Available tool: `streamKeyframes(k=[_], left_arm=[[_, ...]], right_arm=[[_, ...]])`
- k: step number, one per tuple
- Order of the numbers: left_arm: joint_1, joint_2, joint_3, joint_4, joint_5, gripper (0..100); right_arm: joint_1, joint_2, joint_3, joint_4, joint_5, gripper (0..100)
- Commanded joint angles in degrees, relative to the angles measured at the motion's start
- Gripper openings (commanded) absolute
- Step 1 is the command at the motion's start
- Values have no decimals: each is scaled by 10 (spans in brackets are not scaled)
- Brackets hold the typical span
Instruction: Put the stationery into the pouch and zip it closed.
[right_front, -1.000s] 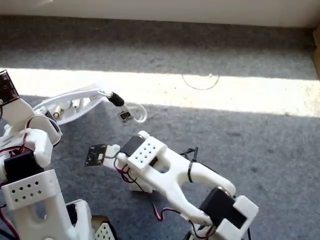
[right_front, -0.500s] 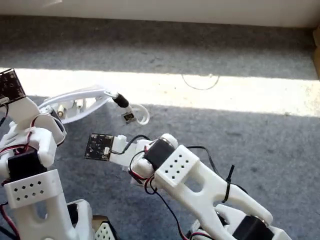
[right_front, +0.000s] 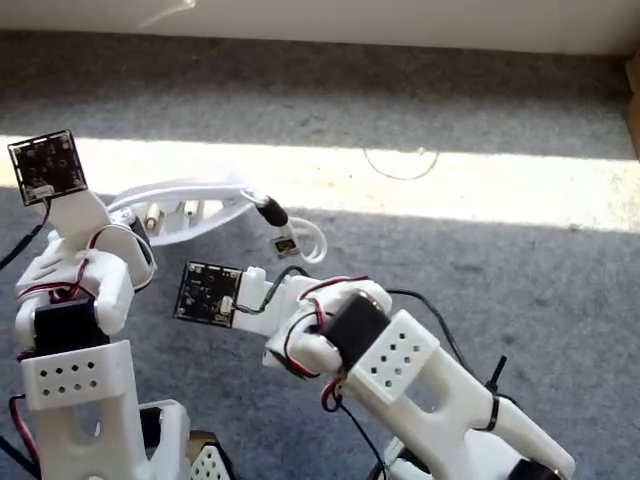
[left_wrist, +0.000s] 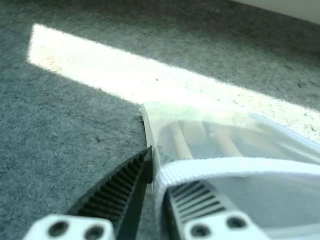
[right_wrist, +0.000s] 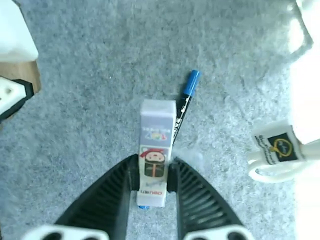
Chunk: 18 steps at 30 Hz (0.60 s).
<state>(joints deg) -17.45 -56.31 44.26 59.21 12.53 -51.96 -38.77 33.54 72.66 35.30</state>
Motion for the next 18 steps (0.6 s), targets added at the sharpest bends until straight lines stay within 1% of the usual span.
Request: streamKeyframes(k=[1,5,8,12,14,18], left_arm=[[13,-9,-9,-11,-4,8],[18,-9,-9,-11,-4,8],[34,-9,-9,-11,-5,8],[38,-9,-9,-12,-5,8],[38,-9,-9,-12,-5,8],[38,-9,-9,-12,-5,8]], right_arm=[[7,-58,-2,1,2,5],[6,-90,8,-2,2,5],[6,-119,24,-36,-10,5],[6,-167,50,-105,-63,5],[6,-191,68,-143,-75,5],[6,-226,117,-231,-75,5]])
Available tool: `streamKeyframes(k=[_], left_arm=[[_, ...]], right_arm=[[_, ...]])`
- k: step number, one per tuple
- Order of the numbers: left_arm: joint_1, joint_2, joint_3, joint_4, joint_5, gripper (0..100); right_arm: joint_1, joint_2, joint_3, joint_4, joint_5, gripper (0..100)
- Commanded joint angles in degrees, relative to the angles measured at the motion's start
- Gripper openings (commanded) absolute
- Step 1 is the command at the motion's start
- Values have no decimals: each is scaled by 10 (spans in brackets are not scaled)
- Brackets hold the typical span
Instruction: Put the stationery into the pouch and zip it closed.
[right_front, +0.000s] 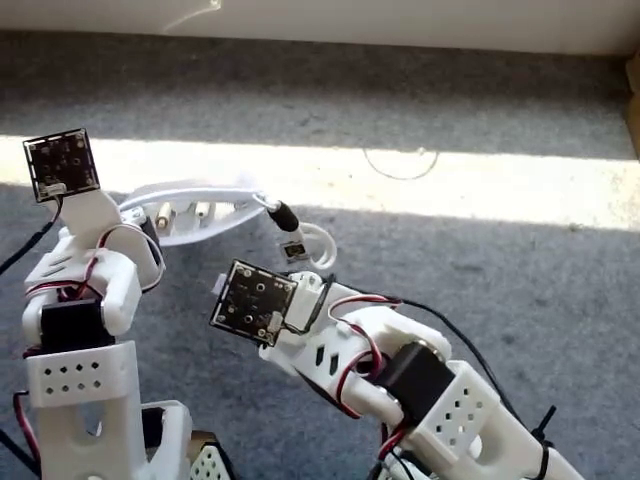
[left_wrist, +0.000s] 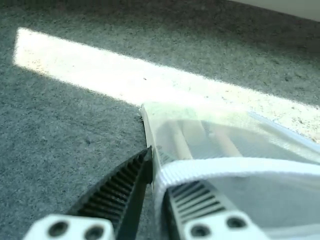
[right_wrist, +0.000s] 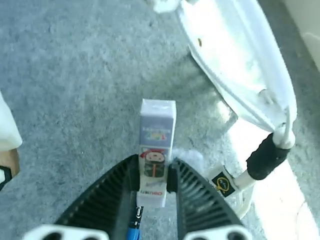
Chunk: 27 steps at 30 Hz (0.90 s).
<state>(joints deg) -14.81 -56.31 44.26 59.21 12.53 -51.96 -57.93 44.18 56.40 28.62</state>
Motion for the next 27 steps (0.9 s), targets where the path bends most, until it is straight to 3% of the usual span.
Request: streamKeyframes(k=[1,12,27], left_arm=[[12,-9,-9,-12,-5,8],[8,-9,-7,-11,-6,8],[8,-9,-5,-11,-6,8]], right_arm=[[6,-43,26,-95,-8,5],[6,-70,115,-349,-8,5],[6,-68,118,-440,-8,5]])
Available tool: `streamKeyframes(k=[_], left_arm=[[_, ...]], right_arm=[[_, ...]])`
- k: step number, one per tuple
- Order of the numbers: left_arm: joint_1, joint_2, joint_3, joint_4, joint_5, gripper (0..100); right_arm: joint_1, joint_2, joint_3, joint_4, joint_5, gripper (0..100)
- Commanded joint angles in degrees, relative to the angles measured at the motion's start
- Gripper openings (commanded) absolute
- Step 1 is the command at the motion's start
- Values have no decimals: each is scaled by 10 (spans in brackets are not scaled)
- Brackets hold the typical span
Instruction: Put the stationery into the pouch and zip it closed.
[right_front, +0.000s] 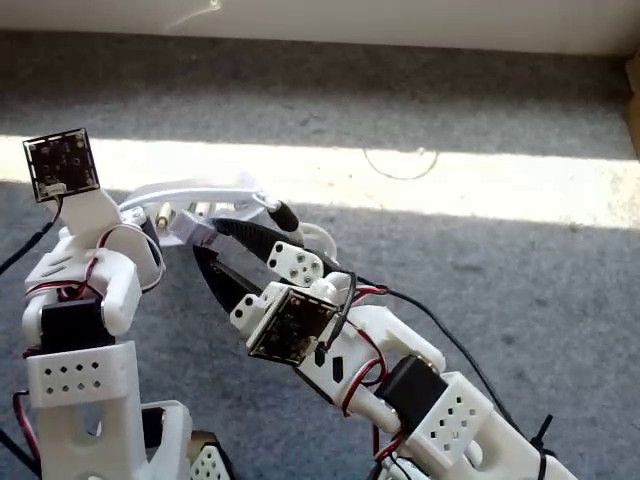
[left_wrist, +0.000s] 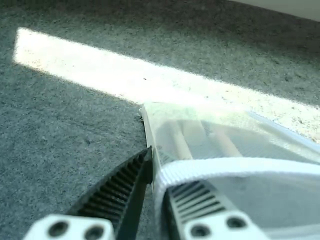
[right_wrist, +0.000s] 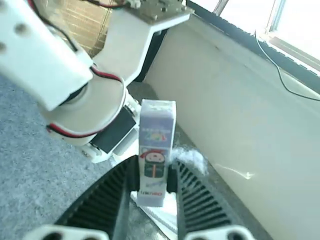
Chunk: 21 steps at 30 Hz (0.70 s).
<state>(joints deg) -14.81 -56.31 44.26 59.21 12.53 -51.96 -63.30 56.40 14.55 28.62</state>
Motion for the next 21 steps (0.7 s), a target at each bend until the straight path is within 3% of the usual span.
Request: streamKeyframes(k=[1,13,21], left_arm=[[8,-9,-5,-11,-6,8],[8,-9,-4,-11,-6,8],[7,-9,-4,-4,-7,8]], right_arm=[[6,-15,-4,-25,-8,5],[6,-8,-4,-61,-6,5],[19,95,-9,-116,-4,5]])
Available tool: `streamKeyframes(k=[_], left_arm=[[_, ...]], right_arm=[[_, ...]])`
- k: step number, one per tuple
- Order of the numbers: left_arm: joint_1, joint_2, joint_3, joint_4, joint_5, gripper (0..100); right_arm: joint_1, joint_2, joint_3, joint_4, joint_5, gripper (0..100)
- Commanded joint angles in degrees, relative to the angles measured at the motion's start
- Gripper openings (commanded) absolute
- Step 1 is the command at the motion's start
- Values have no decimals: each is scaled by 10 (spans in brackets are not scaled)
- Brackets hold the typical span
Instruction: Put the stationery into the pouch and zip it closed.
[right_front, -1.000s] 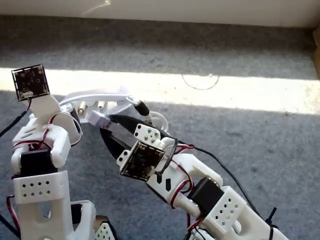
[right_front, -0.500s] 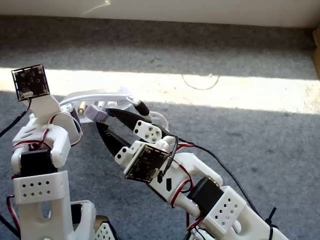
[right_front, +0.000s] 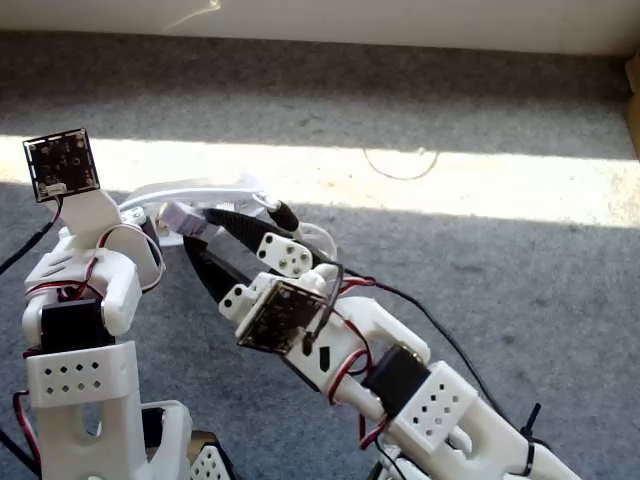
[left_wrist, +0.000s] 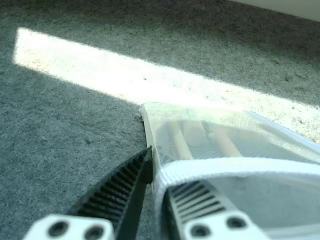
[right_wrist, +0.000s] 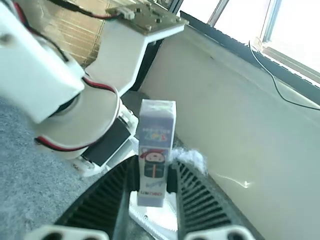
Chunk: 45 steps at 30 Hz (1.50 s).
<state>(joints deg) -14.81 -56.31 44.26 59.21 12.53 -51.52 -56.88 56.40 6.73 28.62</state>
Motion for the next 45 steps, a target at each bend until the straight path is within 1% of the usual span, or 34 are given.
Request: streamKeyframes(k=[1,6,11,25,27,31,45], left_arm=[[7,-9,-4,-3,-7,8],[7,-9,-4,-3,-7,8],[7,-9,-4,-3,-7,8],[7,-9,-4,-4,-8,8],[7,-9,-4,-4,-8,8],[7,-8,-4,-4,-8,8],[7,-7,-4,-4,-8,8]], right_arm=[[17,43,-9,-48,-4,5],[33,93,-9,-69,-4,5],[34,127,-9,-73,-4,5],[42,132,-6,-67,-4,11],[46,132,-6,-67,-4,32],[52,132,-6,-67,-4,117],[52,131,-6,-66,-4,121]])
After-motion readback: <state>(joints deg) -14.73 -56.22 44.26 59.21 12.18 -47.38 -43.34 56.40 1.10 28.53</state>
